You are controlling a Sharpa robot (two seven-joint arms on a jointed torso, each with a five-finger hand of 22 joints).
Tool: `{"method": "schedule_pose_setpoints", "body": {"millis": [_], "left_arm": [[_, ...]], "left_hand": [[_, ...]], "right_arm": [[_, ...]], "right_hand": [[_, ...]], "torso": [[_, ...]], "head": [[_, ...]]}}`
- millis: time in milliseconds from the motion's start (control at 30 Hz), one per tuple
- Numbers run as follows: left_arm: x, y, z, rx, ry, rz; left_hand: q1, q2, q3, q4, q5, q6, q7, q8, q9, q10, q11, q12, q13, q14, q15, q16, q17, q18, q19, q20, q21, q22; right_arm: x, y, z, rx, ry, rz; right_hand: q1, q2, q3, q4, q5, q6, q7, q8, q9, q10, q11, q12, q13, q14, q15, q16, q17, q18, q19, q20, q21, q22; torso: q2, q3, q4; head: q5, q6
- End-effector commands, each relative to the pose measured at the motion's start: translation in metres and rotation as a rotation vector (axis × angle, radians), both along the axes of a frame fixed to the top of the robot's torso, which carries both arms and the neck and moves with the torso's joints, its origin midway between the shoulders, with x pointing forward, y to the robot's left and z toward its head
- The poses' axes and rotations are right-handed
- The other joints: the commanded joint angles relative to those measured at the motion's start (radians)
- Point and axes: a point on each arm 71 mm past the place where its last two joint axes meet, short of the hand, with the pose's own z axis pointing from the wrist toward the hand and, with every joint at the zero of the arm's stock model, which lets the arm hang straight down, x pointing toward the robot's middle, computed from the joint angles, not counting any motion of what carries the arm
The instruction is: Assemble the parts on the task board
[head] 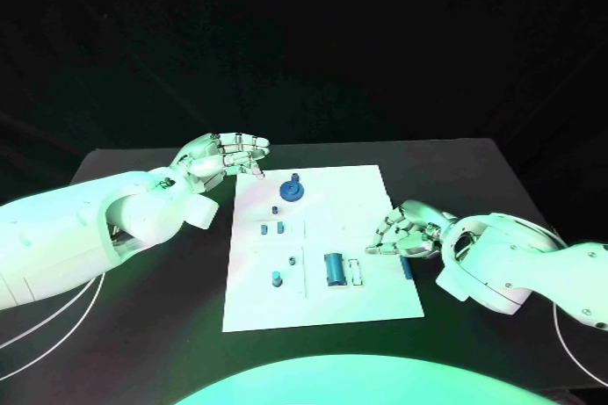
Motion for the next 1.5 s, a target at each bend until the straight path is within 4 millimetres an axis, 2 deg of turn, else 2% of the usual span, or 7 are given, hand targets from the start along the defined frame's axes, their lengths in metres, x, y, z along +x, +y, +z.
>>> {"method": "schedule_pose_setpoints", "body": {"millis": [33, 233, 433, 733, 1033, 1233, 1500], "left_arm": [[-0.002, -0.003, 0.002, -0.018, -0.012, -0.024], [-0.002, -0.004, 0.001, -0.021, -0.011, -0.028], [-0.002, -0.004, 0.001, -0.021, -0.011, -0.028], [-0.002, -0.004, 0.001, -0.02, -0.01, -0.029], [-0.002, -0.003, 0.0, -0.017, -0.008, -0.033], [-0.002, -0.003, 0.0, -0.016, -0.008, -0.033], [-0.002, -0.002, 0.0, -0.014, -0.007, -0.031]], "left_hand": [[-0.002, 0.004, 0.003, 0.002, 0.006, -0.007, 0.033, 0.006, -0.001, -0.009, 0.002, 0.002, -0.002, -0.007, 0.002, 0.003, -0.001, 0.012, 0.001, 0.007, -0.007, -0.001], [-0.002, 0.004, 0.003, 0.002, 0.006, -0.007, 0.033, 0.006, -0.001, -0.009, 0.002, 0.002, -0.002, -0.007, 0.002, 0.003, -0.001, 0.012, 0.001, 0.007, -0.007, -0.001], [-0.002, 0.004, 0.003, 0.002, 0.006, -0.007, 0.033, 0.006, -0.001, -0.009, 0.002, 0.002, -0.002, -0.007, 0.002, 0.003, -0.001, 0.012, 0.001, 0.007, -0.007, -0.001], [-0.002, 0.003, 0.003, 0.002, 0.006, -0.007, 0.032, 0.007, -0.002, -0.009, 0.002, 0.002, -0.002, -0.007, 0.002, 0.004, -0.001, 0.011, 0.0, 0.007, -0.008, -0.001], [-0.002, 0.003, 0.003, 0.001, 0.005, -0.008, 0.033, 0.009, -0.003, -0.01, 0.002, 0.003, -0.002, -0.008, 0.002, 0.004, -0.001, 0.012, 0.001, 0.007, -0.008, -0.002], [-0.001, 0.003, 0.003, 0.001, 0.005, -0.008, 0.033, 0.009, -0.003, -0.01, 0.002, 0.003, -0.003, -0.008, 0.002, 0.004, -0.002, 0.012, 0.001, 0.007, -0.008, -0.002], [-0.001, 0.003, 0.003, 0.001, 0.005, -0.008, 0.033, 0.009, -0.003, -0.01, 0.002, 0.003, -0.003, -0.008, 0.002, 0.004, -0.002, 0.012, 0.001, 0.007, -0.008, -0.002]], "right_arm": [[0.001, -0.011, 0.006, -0.069, -0.07, 0.037], [0.001, -0.039, 0.007, -0.165, -0.074, 0.005], [-0.004, -0.052, -0.001, -0.224, -0.032, -0.005], [-0.012, -0.053, -0.019, -0.253, 0.032, -0.003], [-0.016, -0.046, -0.03, -0.253, 0.073, 0.018], [-0.015, -0.046, -0.032, -0.259, 0.08, 0.02], [-0.014, -0.046, -0.036, -0.275, 0.082, 0.027]], "right_hand": [[-0.004, -0.004, 0.008, -0.001, -0.013, -0.005, 0.0, -0.003, -0.001, 0.08, 0.004, -0.005, 0.232, 0.097, 0.007, -0.001, 0.226, -0.008, 0.047, 0.007, -0.003, 0.212], [-0.01, -0.013, 0.01, 0.0, -0.022, -0.004, 0.0, -0.006, -0.002, 0.079, 0.005, -0.009, 0.23, 0.097, 0.008, 0.0, 0.228, -0.008, 0.048, 0.01, 0.001, 0.213], [-0.031, -0.02, 0.017, 0.002, -0.033, 0.005, -0.001, -0.007, -0.002, 0.079, 0.005, -0.008, 0.231, 0.097, 0.009, 0.0, 0.227, -0.008, 0.047, 0.012, -0.001, 0.213], [-0.075, -0.024, 0.032, 0.004, -0.024, 0.018, -0.005, -0.009, -0.003, 0.08, 0.002, -0.008, 0.231, 0.097, 0.006, 0.0, 0.228, -0.008, 0.049, 0.012, 0.004, 0.214], [-0.135, -0.032, 0.045, 0.004, -0.014, 0.033, -0.01, -0.01, -0.002, 0.081, -0.002, -0.004, 0.233, 0.098, 0.003, 0.001, 0.231, -0.009, 0.05, 0.01, 0.007, 0.215], [-0.135, -0.024, 0.055, 0.002, -0.011, 0.041, -0.013, -0.007, 0.0, 0.082, -0.005, -0.003, 0.234, 0.098, 0.001, 0.001, 0.232, -0.009, 0.051, 0.008, 0.012, 0.216], [-0.107, -0.016, 0.075, -0.002, -0.01, 0.048, -0.017, -0.007, 0.002, 0.083, -0.009, -0.001, 0.235, 0.098, -0.002, 0.002, 0.235, -0.01, 0.052, 0.005, 0.015, 0.217]], "torso": [[0.001, -0.0001, 0.0007], [0.002, 0.0004, 0.0018], [0.003, 0.0018, 0.0004], [0.002, 0.0013, 0.0031], [0.002, 0.0, 0.0024], [0.002, -0.0006, 0.0029], [0.002, 0.0004, 0.0025]], "head": [[-0.013, 0.002], [-0.019, 0.004], [-0.019, 0.004], [-0.021, 0.0], [-0.021, -0.003], [-0.022, -0.005], [-0.021, -0.008]]}}
